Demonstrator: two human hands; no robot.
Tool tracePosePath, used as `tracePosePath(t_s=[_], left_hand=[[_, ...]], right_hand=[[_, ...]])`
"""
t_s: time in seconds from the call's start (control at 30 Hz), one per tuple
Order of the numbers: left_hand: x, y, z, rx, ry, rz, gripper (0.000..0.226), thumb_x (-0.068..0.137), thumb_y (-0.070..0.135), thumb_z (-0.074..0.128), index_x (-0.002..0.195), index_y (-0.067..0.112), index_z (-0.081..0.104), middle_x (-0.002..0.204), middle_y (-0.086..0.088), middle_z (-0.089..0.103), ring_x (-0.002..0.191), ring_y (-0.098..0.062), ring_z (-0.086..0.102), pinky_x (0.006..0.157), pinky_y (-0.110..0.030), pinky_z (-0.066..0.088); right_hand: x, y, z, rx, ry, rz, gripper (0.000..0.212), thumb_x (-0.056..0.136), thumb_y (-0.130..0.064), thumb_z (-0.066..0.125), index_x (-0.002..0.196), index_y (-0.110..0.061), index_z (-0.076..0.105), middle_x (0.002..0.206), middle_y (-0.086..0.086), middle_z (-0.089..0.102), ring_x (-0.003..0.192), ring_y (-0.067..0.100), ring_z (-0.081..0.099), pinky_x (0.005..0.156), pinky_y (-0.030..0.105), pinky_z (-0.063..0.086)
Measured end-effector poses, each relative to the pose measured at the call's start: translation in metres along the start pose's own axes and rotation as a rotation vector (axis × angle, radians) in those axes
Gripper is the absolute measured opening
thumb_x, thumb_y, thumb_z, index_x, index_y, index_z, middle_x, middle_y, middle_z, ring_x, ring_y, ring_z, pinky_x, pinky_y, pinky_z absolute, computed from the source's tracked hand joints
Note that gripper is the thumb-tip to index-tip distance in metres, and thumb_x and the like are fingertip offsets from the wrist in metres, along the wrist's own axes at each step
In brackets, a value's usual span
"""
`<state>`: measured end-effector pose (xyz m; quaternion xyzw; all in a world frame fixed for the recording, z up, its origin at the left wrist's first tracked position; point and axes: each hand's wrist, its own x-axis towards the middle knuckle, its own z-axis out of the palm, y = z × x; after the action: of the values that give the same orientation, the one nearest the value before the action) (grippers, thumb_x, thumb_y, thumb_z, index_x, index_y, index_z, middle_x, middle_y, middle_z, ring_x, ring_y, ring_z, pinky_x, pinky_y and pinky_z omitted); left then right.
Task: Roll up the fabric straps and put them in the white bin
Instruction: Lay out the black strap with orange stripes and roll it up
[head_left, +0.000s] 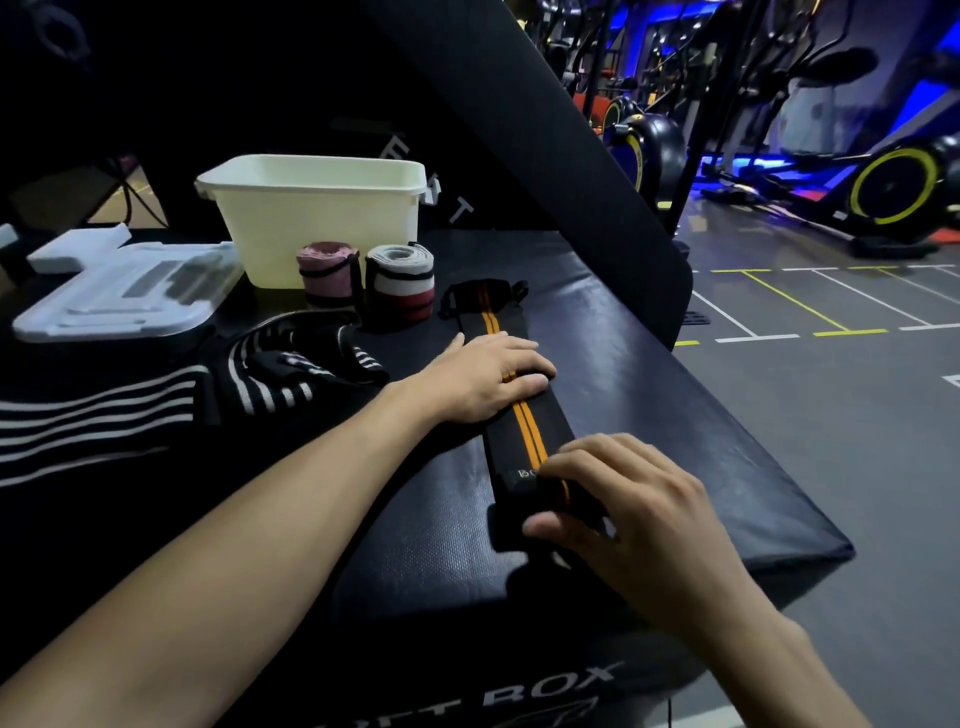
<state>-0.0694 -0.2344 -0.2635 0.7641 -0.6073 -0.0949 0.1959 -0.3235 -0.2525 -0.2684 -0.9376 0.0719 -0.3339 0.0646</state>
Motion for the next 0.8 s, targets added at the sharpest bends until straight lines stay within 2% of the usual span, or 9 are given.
tracePosePath(t_s=[0.1,0.2,0.33,0.4,0.47,0.57,0.67,0.8], left_hand=[[0.001,-0.001,-0.003,-0.009,0.057,-0.012,0.032,0.106,0.046,0.046,0.135,0.046,0.061,0.155,0.016,0.045,0.151,-0.009,0.028,0.124,-0.061,0.008],[0.003,-0.008,-0.003,-0.035,0.117,-0.027,0.031,0.104,0.046,0.051,0.133,0.046,0.061,0.154,0.013,0.048,0.146,-0.006,0.036,0.122,-0.059,0.022],[0.001,-0.012,-0.006,-0.041,0.155,0.035,0.029,0.098,0.049,0.062,0.126,0.044,0.069,0.144,0.017,0.057,0.133,-0.001,0.047,0.112,-0.046,0.041],[-0.001,-0.013,-0.01,-0.064,0.146,0.093,0.031,0.092,0.055,0.068,0.12,0.044,0.072,0.137,0.019,0.061,0.121,0.005,0.049,0.107,-0.041,0.046],[-0.002,-0.012,-0.011,-0.064,0.121,0.139,0.041,0.081,0.07,0.068,0.114,0.047,0.073,0.131,0.021,0.063,0.118,0.005,0.052,0.105,-0.043,0.048],[-0.001,-0.011,-0.012,-0.035,0.113,0.151,0.056,0.071,0.084,0.057,0.113,0.05,0.071,0.128,0.024,0.062,0.121,0.0,0.055,0.102,-0.047,0.049],[-0.001,-0.012,-0.011,-0.039,0.111,0.155,0.057,0.071,0.085,0.056,0.114,0.051,0.069,0.128,0.024,0.061,0.121,-0.001,0.055,0.103,-0.049,0.048],[0.0,-0.013,-0.007,-0.072,0.115,0.163,0.054,0.072,0.084,0.057,0.113,0.051,0.069,0.126,0.023,0.062,0.118,0.0,0.058,0.103,-0.047,0.049]], right_hand=[[-0.002,0.007,0.0,0.02,-0.099,0.032,0.039,0.086,-0.05,0.066,0.118,-0.028,0.068,0.113,-0.013,0.066,0.101,0.014,0.064,0.082,0.036,0.056],[0.004,0.007,-0.001,0.015,-0.149,0.029,0.041,0.086,-0.045,0.062,0.123,-0.029,0.067,0.115,-0.013,0.068,0.105,0.013,0.063,0.086,0.033,0.053],[0.014,0.002,-0.01,0.029,-0.231,0.053,0.044,0.084,-0.055,0.057,0.125,-0.038,0.058,0.109,-0.018,0.069,0.099,0.003,0.057,0.077,0.025,0.044],[0.017,-0.004,-0.017,0.068,-0.313,0.1,0.046,0.084,-0.058,0.062,0.125,-0.046,0.045,0.106,-0.02,0.068,0.094,0.003,0.05,0.075,0.022,0.041],[0.017,-0.007,-0.024,0.092,-0.43,0.12,0.045,0.085,-0.059,0.065,0.119,-0.047,0.037,0.104,-0.021,0.066,0.09,0.006,0.049,0.079,0.029,0.043],[0.022,-0.009,-0.032,0.174,-0.484,0.121,0.035,0.088,-0.056,0.067,0.113,-0.042,0.046,0.093,-0.021,0.065,0.081,0.004,0.056,0.075,0.032,0.048],[0.028,-0.009,-0.028,0.171,-0.481,0.144,0.027,0.093,-0.062,0.055,0.113,-0.043,0.052,0.092,-0.021,0.064,0.084,0.005,0.057,0.075,0.034,0.05],[0.031,-0.008,-0.018,0.003,-0.409,0.126,0.05,0.093,-0.069,0.026,0.109,-0.04,0.063,0.102,-0.018,0.05,0.096,0.011,0.05,0.082,0.039,0.049]])
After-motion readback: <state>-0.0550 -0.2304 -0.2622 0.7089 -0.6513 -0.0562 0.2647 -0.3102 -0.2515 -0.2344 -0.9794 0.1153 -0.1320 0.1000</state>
